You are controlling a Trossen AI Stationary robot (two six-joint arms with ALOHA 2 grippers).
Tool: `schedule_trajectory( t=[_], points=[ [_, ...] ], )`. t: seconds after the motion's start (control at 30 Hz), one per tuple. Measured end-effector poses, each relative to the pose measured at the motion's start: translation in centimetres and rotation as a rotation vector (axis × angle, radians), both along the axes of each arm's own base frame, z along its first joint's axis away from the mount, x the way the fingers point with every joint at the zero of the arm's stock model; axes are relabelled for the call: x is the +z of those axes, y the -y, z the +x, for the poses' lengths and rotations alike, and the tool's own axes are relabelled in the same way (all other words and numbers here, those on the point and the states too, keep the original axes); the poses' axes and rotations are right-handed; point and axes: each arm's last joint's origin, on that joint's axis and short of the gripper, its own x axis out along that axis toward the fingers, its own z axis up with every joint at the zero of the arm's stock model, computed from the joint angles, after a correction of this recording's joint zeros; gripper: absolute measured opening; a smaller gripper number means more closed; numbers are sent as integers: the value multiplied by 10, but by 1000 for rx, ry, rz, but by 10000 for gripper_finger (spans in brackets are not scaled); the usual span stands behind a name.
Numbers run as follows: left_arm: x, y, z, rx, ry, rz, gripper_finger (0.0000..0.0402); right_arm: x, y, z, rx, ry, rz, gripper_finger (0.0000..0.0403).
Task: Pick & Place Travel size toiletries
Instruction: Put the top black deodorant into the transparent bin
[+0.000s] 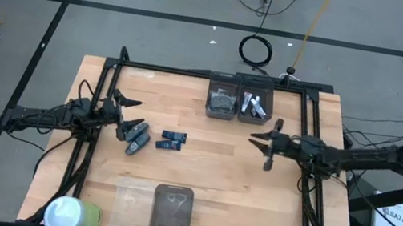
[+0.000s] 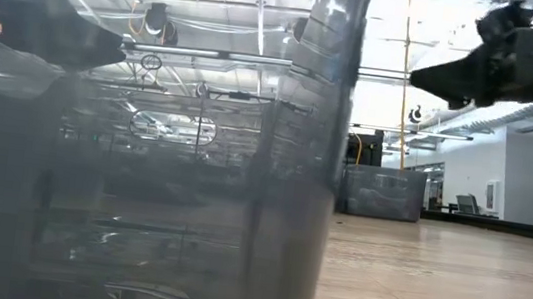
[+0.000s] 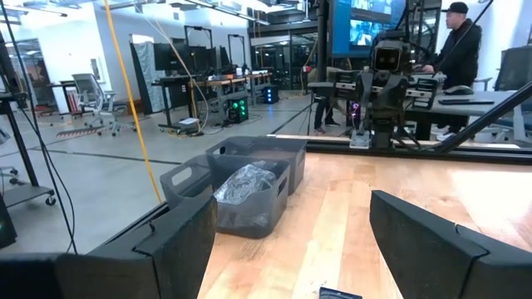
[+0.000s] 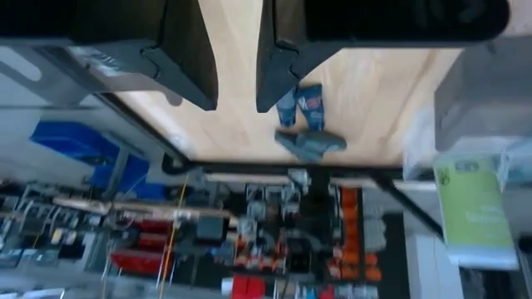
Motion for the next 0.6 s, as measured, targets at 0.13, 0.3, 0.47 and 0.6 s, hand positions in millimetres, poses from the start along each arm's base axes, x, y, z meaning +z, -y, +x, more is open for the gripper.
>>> schedule_trajectory(
  t=[0.13,0.3,0.47,0.6],
  points=[
    [0,0,0,1,0,0,310,-8,0,-16,1,68,4,75],
    [0,0,0,1,0,0,310,-4,0,-27,-1,106,-7,75],
    [0,0,0,0,0,0,310,-8,0,-36,4,75,15,75],
    [0,0,0,0,0,0,310,-13,0,-42,6,27,41,75]
  ],
)
